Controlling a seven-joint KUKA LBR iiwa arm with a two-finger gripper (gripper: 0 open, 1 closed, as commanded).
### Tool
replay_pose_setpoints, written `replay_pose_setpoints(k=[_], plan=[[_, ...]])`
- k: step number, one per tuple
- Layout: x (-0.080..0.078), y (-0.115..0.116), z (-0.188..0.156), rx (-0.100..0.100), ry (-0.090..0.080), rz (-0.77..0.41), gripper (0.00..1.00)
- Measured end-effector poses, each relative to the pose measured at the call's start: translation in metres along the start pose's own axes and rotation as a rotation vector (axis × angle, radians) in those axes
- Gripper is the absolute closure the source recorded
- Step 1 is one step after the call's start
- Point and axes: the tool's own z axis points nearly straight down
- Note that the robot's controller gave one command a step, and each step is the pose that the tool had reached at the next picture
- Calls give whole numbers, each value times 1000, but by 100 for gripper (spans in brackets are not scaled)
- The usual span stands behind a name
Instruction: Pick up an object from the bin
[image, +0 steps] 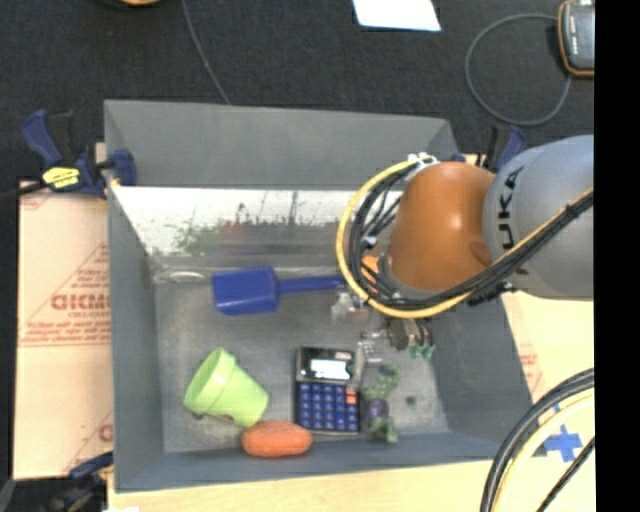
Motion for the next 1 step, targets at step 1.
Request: replay_pose_setpoints(k=[1], plan=[[-2,0,-4,0,-8,0,0]])
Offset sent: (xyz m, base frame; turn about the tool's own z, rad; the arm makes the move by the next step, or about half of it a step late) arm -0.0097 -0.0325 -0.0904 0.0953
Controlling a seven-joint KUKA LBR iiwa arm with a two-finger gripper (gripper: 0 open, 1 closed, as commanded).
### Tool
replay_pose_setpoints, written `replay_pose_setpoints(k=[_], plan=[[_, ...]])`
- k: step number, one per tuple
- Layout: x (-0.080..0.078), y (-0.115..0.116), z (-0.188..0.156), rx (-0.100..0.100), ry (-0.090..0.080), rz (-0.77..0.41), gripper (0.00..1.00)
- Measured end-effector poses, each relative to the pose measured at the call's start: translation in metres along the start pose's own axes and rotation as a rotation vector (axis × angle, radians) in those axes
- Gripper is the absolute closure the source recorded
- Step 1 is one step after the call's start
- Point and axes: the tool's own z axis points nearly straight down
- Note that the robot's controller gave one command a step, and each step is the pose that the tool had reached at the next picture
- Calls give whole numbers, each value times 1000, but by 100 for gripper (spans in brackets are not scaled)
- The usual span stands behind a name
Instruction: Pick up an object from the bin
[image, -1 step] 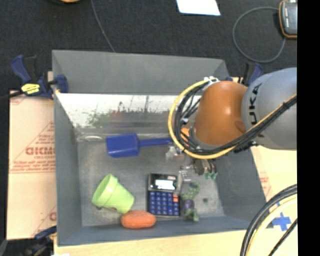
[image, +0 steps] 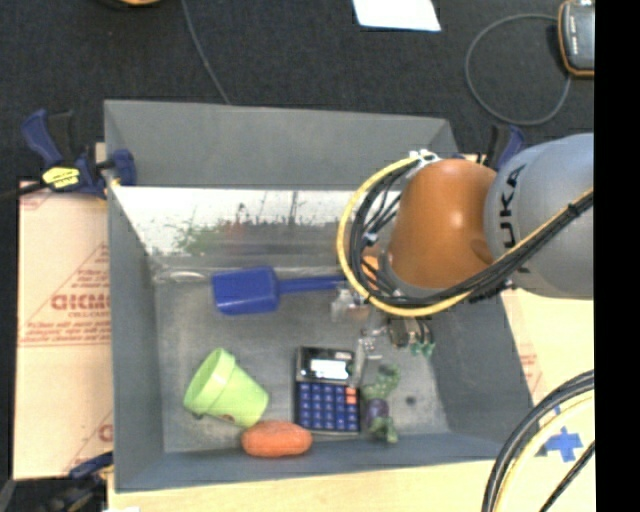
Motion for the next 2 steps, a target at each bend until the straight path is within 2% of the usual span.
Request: replay_pose_setpoints(k=[1,2], plan=[[11,-33,93,-1,-1,89,0],[9,-31,18,-3,-17,216,0]])
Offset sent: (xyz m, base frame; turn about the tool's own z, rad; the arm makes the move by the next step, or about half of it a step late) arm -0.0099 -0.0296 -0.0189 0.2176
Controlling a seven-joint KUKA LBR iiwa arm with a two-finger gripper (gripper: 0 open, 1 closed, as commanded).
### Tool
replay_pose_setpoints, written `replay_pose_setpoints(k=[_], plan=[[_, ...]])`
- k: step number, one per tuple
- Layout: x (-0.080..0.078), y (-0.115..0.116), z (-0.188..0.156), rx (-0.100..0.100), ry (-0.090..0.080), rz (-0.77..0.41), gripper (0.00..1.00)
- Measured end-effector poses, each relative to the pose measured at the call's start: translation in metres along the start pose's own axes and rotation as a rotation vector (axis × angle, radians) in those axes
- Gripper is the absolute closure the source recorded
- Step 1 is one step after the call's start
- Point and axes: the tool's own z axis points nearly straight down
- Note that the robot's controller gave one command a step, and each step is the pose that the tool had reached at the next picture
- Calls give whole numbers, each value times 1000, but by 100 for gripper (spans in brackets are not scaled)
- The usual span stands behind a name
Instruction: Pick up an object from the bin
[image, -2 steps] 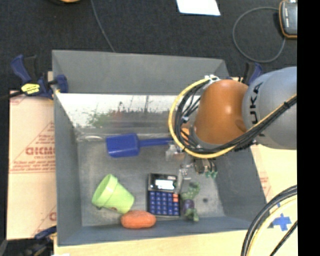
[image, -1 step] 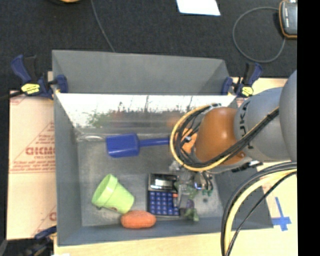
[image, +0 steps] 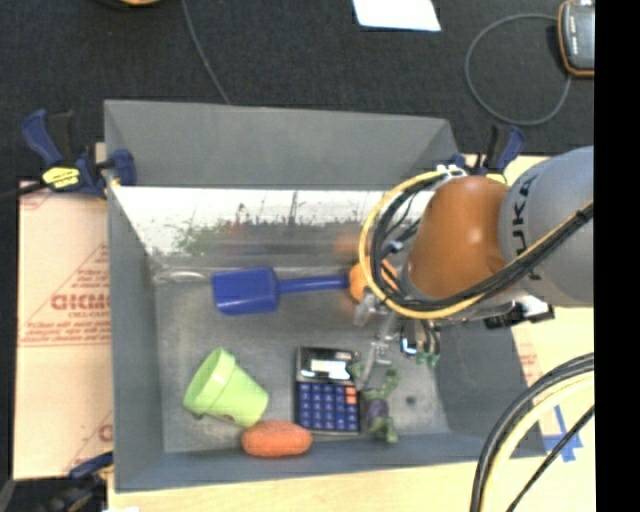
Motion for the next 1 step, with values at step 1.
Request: replay_pose_setpoints(k=[1], plan=[[-26,-31,47,6,16,269,0]])
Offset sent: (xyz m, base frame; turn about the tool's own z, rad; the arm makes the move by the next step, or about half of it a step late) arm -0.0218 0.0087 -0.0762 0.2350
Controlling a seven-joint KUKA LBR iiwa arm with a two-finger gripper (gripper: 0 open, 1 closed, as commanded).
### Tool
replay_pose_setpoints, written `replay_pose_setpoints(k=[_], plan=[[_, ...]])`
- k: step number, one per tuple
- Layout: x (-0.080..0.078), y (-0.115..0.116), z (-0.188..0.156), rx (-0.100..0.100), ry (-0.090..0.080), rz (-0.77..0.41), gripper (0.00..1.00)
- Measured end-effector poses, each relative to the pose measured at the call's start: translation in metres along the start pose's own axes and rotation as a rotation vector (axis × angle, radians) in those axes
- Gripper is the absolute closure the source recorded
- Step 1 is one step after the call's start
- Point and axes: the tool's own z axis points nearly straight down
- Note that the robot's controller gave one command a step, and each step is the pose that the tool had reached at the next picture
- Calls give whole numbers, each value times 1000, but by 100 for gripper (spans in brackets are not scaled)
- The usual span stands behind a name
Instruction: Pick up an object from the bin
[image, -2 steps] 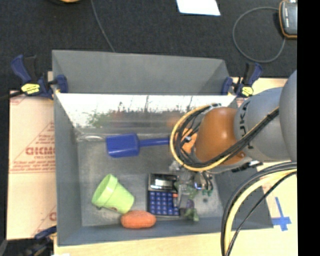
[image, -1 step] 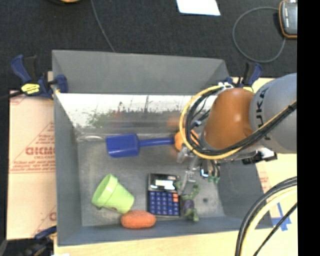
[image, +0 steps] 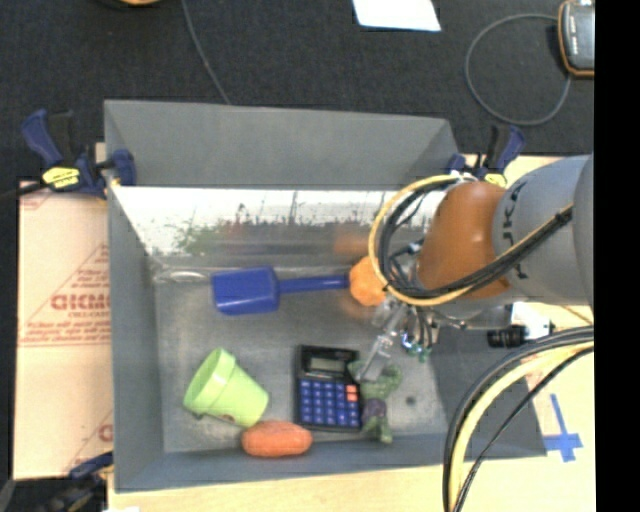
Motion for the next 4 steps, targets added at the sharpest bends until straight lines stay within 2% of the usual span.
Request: replay_pose_setpoints(k=[1,2,3,4], plan=[[57,20,29,-9,-13,-38,0],[23,39,28,-7,-16,323,100],[23,39,28,-7,-16,323,100],[24,37,9,-3,-12,320,100]])
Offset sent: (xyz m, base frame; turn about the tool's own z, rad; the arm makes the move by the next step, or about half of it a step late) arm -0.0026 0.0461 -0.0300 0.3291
